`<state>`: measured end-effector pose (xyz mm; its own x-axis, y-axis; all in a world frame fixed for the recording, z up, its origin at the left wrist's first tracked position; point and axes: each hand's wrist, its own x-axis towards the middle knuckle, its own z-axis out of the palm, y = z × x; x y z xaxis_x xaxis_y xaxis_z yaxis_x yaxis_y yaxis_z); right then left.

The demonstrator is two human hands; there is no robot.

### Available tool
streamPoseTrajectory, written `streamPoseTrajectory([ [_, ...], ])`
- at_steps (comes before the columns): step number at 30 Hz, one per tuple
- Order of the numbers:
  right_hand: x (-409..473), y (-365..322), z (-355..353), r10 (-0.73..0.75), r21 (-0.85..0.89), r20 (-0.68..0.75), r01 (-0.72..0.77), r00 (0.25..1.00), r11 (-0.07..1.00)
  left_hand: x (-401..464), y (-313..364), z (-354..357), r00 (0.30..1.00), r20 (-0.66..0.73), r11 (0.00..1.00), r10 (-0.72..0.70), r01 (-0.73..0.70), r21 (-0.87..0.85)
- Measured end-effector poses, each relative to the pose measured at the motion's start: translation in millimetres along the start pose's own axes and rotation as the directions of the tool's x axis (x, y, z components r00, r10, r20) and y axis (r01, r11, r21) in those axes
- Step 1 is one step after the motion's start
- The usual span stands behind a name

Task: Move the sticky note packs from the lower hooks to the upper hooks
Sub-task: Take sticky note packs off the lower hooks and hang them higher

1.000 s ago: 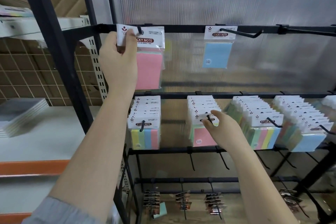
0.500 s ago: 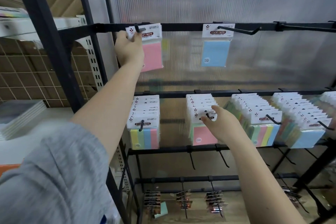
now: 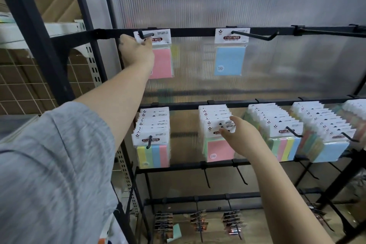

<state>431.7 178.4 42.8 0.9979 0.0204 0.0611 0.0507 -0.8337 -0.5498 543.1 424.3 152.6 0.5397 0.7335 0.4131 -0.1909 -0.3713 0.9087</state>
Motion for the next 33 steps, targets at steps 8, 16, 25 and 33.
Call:
streamPoseTrajectory([
  [8,-1,3,2,-0.003,0.036,-0.028,0.004,1.0,0.999,-12,-3,-4,0.999,-0.04,1.0,-0.013,0.013,0.017],
  [16,-4,14,7,-0.022,0.154,-0.09,0.035,0.996,0.987,-44,-20,-26,0.992,-0.063,0.992,-0.108,0.113,0.065],
  [25,0,25,20,0.086,0.398,-0.101,-0.039,0.991,0.917,-119,-44,-76,0.915,0.243,0.941,-0.321,0.281,0.187],
  [33,1,33,44,0.219,0.514,-0.154,-0.112,0.963,0.851,-147,-73,-104,0.924,0.194,0.919,-0.33,0.268,0.288],
])
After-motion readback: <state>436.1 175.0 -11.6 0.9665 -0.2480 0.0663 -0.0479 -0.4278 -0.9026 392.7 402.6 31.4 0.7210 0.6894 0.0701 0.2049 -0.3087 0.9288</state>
